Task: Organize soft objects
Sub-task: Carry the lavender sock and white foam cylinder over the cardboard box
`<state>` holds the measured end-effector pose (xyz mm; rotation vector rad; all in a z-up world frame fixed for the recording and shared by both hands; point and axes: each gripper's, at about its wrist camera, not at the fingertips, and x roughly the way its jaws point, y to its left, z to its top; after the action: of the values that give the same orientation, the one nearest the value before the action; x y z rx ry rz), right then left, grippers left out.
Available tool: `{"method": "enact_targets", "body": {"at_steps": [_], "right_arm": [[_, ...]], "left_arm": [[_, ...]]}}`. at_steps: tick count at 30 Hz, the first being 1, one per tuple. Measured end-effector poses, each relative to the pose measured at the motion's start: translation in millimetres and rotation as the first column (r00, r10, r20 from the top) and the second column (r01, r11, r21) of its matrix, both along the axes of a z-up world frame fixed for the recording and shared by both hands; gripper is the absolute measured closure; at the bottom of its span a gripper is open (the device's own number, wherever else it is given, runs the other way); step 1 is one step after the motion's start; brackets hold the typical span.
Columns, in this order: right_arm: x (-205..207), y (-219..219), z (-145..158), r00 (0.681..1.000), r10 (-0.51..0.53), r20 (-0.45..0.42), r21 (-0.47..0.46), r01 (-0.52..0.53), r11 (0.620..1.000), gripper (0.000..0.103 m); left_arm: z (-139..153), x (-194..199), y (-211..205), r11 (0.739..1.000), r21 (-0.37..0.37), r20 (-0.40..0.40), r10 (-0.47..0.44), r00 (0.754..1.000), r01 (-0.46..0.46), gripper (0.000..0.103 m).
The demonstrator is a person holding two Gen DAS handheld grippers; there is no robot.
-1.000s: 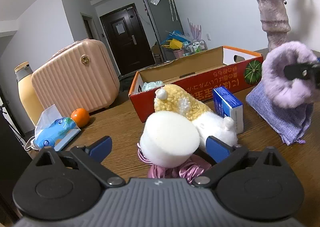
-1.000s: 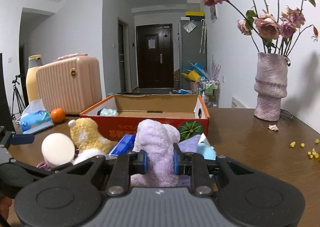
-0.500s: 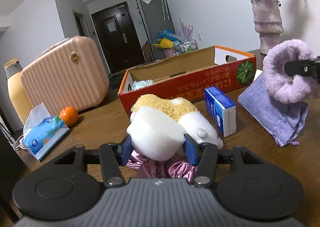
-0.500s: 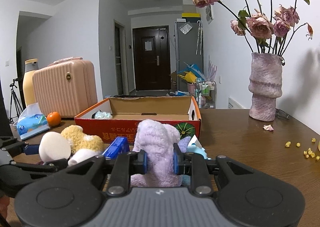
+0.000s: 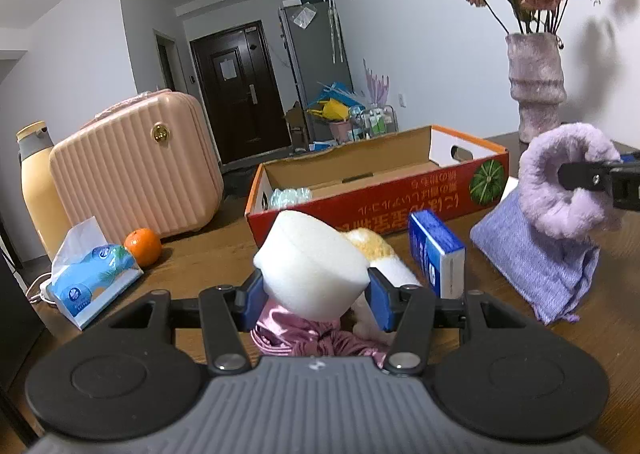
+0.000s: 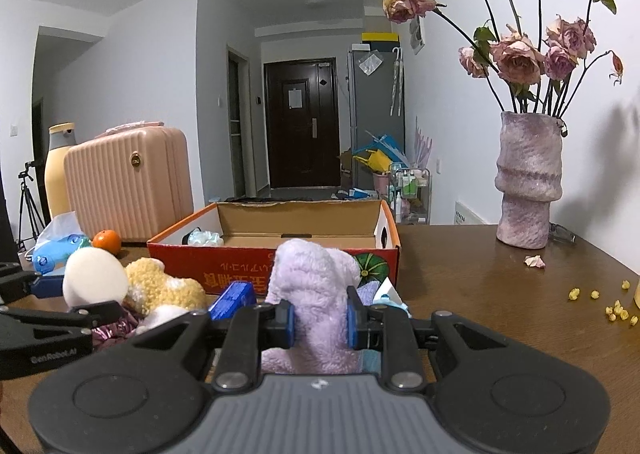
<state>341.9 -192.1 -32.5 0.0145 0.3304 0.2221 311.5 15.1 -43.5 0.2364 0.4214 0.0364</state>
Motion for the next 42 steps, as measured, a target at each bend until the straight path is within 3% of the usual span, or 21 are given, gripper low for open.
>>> {"method": "enact_targets", "body": {"at_steps": [15,31,42], "right_arm": [[19,5,12,0.998,-0.007,0.063,0.014,0.006,1.0,0.081],[60,3,26,0.995,-0.028,0.098,0.059,0.022,0.998,0.081],[91,5,31,0.994,-0.031,0.102,0.077,0.024,0.997,0.081]], "left_arm": [[32,4,-4,0.994,-0.105,0.074,-0.008,0.997,0.016,0.05],[67,46,-15,0.979,-0.203,0.151,0.017,0.988,0.014,0.05],[71,77,-27,0.976,-0.218,0.165,0.01,0.986,0.026,0.05]]}}
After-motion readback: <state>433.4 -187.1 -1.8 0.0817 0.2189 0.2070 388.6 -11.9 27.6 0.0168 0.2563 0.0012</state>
